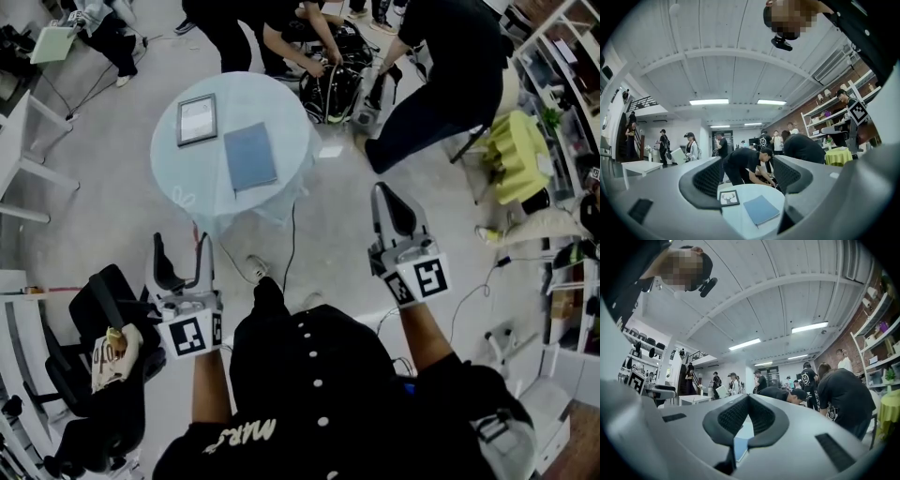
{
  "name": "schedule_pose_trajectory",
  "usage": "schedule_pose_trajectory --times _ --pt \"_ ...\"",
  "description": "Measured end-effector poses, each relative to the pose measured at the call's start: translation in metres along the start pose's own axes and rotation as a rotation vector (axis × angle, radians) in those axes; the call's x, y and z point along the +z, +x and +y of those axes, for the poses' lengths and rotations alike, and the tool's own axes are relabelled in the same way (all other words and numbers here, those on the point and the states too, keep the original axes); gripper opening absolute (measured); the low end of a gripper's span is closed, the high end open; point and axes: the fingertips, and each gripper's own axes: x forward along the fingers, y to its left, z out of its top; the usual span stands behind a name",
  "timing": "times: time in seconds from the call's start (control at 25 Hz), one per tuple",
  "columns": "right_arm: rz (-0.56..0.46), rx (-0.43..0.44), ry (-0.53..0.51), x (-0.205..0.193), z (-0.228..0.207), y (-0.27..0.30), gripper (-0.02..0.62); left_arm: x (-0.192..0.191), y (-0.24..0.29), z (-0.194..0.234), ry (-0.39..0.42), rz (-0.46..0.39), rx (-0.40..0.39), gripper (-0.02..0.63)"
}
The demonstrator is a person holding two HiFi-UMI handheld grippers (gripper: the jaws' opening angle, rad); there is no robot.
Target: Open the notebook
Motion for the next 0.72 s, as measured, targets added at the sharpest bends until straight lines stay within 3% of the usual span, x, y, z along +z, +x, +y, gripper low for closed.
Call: schedule_pose_trajectory --times 0.72 --pt "0.021 -0.111 -0.045 -0.008 -0.001 0.168 0.002 -0.026 0.168 0.092 -0.059 0.035 -0.149 0.327"
